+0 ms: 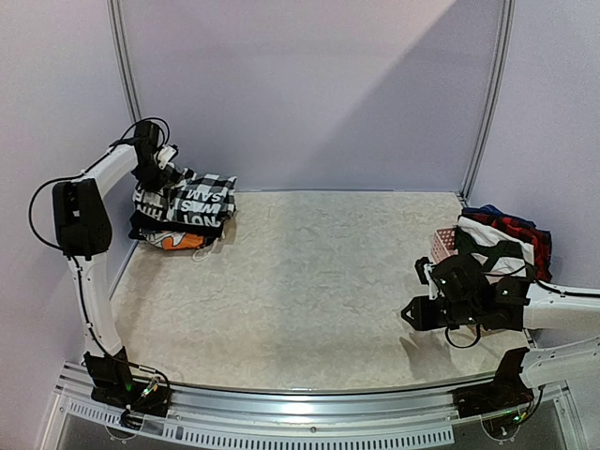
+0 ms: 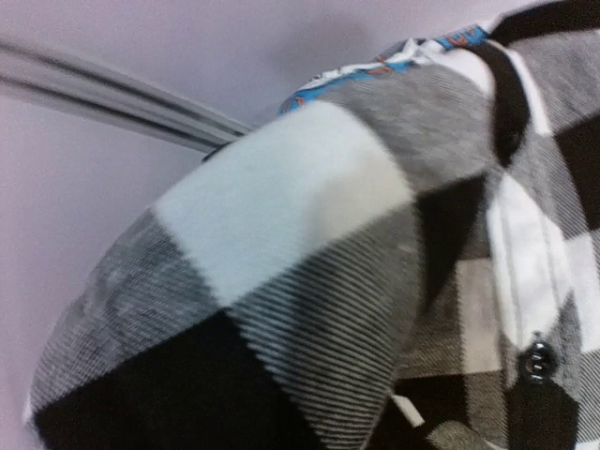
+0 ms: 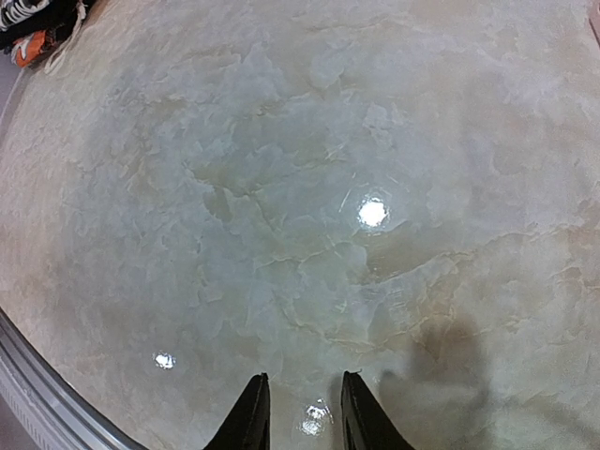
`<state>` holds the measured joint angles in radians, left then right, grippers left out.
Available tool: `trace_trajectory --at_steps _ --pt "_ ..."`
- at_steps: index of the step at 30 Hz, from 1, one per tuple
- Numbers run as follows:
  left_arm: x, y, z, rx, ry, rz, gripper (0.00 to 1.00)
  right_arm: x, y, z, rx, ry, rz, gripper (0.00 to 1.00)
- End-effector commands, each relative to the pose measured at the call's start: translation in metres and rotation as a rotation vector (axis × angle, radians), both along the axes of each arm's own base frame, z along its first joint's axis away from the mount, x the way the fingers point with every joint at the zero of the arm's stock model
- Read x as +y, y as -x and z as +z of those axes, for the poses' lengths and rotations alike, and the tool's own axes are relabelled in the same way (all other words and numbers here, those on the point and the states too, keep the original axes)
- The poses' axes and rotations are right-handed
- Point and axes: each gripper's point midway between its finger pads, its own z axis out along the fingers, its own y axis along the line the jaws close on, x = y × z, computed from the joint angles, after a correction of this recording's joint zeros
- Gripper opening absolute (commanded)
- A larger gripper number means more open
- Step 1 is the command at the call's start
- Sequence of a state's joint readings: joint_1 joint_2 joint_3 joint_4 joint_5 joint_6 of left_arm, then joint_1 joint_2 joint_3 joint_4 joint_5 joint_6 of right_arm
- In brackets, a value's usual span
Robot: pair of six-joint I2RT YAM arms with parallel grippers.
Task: Fold and stack the mixed laundry pile
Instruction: Place the square-folded shirt at the corner of the board.
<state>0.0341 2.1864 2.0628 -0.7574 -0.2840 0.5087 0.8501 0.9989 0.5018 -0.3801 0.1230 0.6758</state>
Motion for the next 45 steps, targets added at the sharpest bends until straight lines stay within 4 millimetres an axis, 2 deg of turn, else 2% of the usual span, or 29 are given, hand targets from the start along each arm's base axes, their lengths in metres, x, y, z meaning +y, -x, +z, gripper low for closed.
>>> trace_trajectory --at_steps 1,2,3,6,9,11,13,16,20,23,29,32,36,45 --pt "0.042 -0.002 0.041 -0.16 -0.091 0.156 0.64 -0.002 0.002 -0.006 0.013 0.005 -0.004 0.27" --pt "0.044 -0.001 0.046 -0.181 -0.098 0.174 0.94 -0.002 0.002 -0.007 0.013 0.006 -0.003 0.27" --pt "0.047 0.0 0.05 -0.196 -0.105 0.191 0.99 -0.002 0.002 -0.006 0.012 0.004 -0.002 0.27" --pt "0.054 0.003 0.07 -0.256 -0.106 0.268 1.0 -0.001 0.002 -0.006 0.011 0.003 -0.002 0.27" --pt "0.057 0.009 0.106 -0.351 -0.05 0.349 1.0 -0.001 0.002 -0.006 0.011 0.004 0.0 0.27" --pt "0.046 0.011 0.135 -0.429 0.069 0.354 0.99 -0.001 0.002 -0.006 0.01 0.001 -0.001 0.27" --pt "0.035 0.017 0.153 -0.488 0.167 0.381 1.0 0.0 0.001 -0.004 0.006 -0.004 0.0 0.27" --pt "0.019 0.026 0.156 -0.521 0.317 0.427 0.99 0.002 -0.001 -0.001 -0.005 -0.007 0.002 0.27" --pt "-0.004 0.03 0.131 -0.469 0.477 0.468 0.9 0.002 -0.001 -0.001 -0.004 -0.005 0.004 0.27" --pt "-0.014 0.033 0.095 -0.399 0.557 0.507 0.84 0.002 -0.001 -0.001 -0.003 -0.006 0.005 0.27" --pt "-0.026 0.038 0.035 -0.319 0.672 0.563 0.72 0.001 -0.002 -0.003 -0.002 0.001 0.001 0.27" --pt "-0.031 0.035 0.012 -0.288 0.741 0.576 0.66 0.001 -0.002 -0.004 -0.001 0.006 -0.002 0.27" --pt "-0.02 0.034 -0.009 -0.284 0.741 0.621 0.64 0.0 -0.001 -0.007 0.008 0.016 -0.003 0.27" --pt "0.022 0.046 -0.041 -0.328 0.754 0.753 0.64 -0.003 -0.002 -0.009 0.013 0.036 -0.016 0.29"
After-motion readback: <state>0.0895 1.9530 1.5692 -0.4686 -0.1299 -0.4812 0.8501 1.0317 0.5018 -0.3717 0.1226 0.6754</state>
